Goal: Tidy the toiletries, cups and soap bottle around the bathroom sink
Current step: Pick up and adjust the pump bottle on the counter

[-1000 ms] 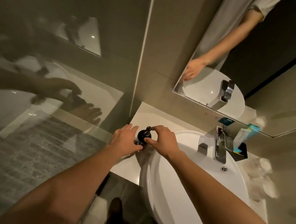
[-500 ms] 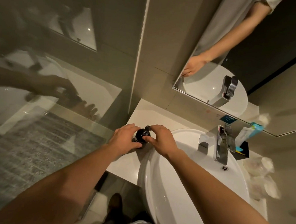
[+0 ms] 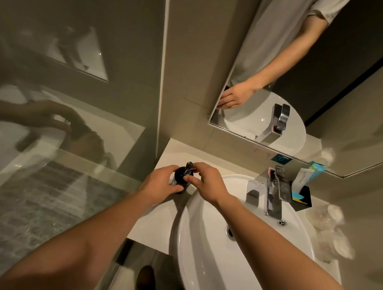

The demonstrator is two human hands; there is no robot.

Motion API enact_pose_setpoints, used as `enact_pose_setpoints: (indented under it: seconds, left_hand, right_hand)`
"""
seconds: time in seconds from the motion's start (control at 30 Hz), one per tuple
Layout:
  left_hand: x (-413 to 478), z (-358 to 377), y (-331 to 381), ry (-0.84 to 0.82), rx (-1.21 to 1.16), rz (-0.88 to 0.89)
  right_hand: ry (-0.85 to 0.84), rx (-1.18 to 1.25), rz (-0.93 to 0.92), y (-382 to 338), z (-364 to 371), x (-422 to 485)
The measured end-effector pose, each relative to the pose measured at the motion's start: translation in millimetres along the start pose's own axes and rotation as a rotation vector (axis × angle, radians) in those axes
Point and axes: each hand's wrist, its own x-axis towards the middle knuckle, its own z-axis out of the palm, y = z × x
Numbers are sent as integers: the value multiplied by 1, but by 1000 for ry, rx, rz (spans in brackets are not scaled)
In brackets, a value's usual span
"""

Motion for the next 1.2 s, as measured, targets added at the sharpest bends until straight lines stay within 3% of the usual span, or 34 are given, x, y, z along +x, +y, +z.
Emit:
enact_pose_setpoints:
  seconds: [0.67, 1.2]
  left_hand:
    - [102, 34, 63, 14, -49, 82]
    - [145, 61, 59, -112, -5, 81]
  right_hand:
    - [23, 40, 52, 61, -89, 57]
    - [-16, 68, 178, 101, -92, 78]
